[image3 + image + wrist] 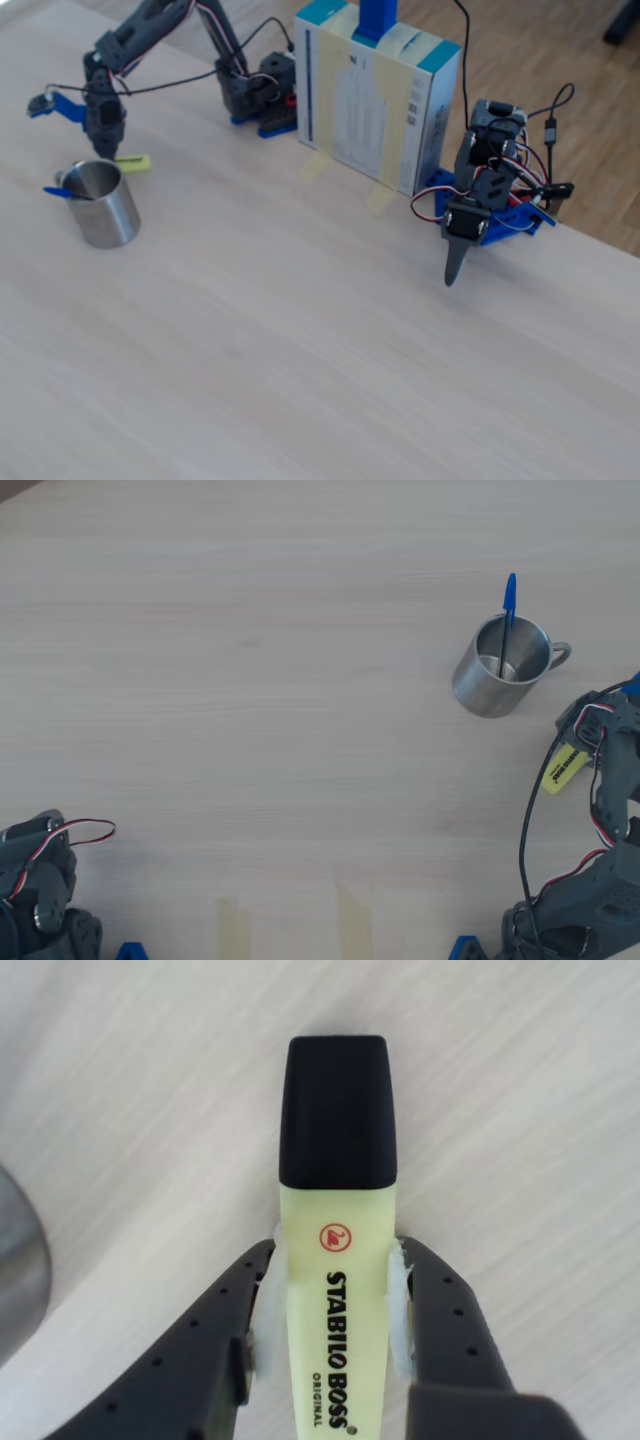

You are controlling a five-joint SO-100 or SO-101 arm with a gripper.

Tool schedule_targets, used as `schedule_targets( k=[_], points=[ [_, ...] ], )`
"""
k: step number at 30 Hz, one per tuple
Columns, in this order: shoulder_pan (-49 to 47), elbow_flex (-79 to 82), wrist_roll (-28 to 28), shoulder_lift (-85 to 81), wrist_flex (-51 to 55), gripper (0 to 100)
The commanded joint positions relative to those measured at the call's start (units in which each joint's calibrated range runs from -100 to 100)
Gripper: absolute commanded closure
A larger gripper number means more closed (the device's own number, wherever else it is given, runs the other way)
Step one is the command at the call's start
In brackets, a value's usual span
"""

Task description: Grab the yellow pen and put it in the silver cup.

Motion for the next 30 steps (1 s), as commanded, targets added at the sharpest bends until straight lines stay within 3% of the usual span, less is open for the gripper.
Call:
schedule_targets(
  k=[1,30],
  points=[
    [-0.3,0.5,0.2,0.2,0.4,89],
    [-1.7,0.9,0.2,-8.2,0.9,89]
  ],
)
